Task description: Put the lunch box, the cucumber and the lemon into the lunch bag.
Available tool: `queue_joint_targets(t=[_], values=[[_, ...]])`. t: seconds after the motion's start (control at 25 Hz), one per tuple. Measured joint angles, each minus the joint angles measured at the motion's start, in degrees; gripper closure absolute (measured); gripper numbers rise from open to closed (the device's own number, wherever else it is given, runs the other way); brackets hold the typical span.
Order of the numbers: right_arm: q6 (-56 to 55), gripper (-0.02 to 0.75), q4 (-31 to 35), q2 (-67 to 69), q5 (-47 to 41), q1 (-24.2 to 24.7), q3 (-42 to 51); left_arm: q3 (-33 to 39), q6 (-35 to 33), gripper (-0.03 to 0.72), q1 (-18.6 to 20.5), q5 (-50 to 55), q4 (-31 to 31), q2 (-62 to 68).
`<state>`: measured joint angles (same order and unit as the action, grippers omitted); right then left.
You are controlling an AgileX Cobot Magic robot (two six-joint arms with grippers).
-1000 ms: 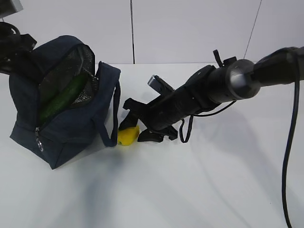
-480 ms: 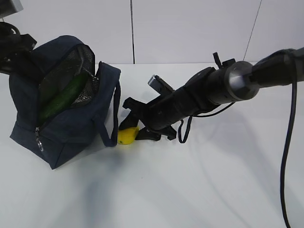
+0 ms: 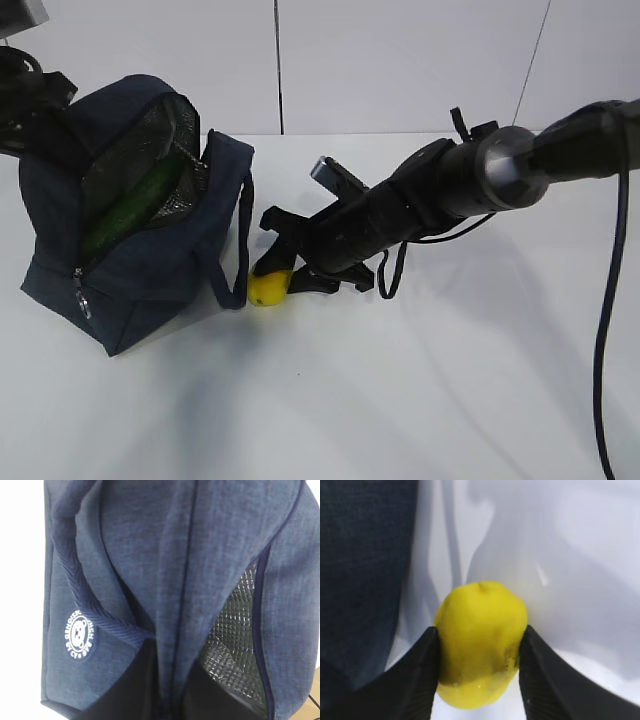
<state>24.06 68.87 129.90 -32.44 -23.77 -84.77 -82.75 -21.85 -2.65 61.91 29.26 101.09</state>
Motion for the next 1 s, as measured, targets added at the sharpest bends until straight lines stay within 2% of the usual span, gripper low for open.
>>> queue_joint_targets(t=[0.36, 0.6, 0.72, 0.88, 1.0], values=[[0.1, 0.393, -7.62, -8.56, -3.39, 4.75, 0.0, 0.0, 0.0, 0.669, 0.0, 0.0, 0.0, 0.0], [1.61, 0.393, -9.3, -16.11, -5.73, 6.1, 0.0, 0.0, 0.0, 0.669, 0.0, 0.0, 0.1, 0.0], [5.33, 0.393, -6.21, -18.21, -9.69, 6.1, 0.0, 0.0, 0.0, 0.669, 0.0, 0.0, 0.1, 0.0], [12.87, 0.393, 3.31, -18.46, -12.91, 5.78, 0.0, 0.0, -0.2, 0.669, 0.0, 0.0, 0.1, 0.0], [16.67, 0.393, 7.95, -18.46, -13.14, 4.78, 0.0, 0.0, -0.24, 0.669, 0.0, 0.0, 0.1, 0.0]])
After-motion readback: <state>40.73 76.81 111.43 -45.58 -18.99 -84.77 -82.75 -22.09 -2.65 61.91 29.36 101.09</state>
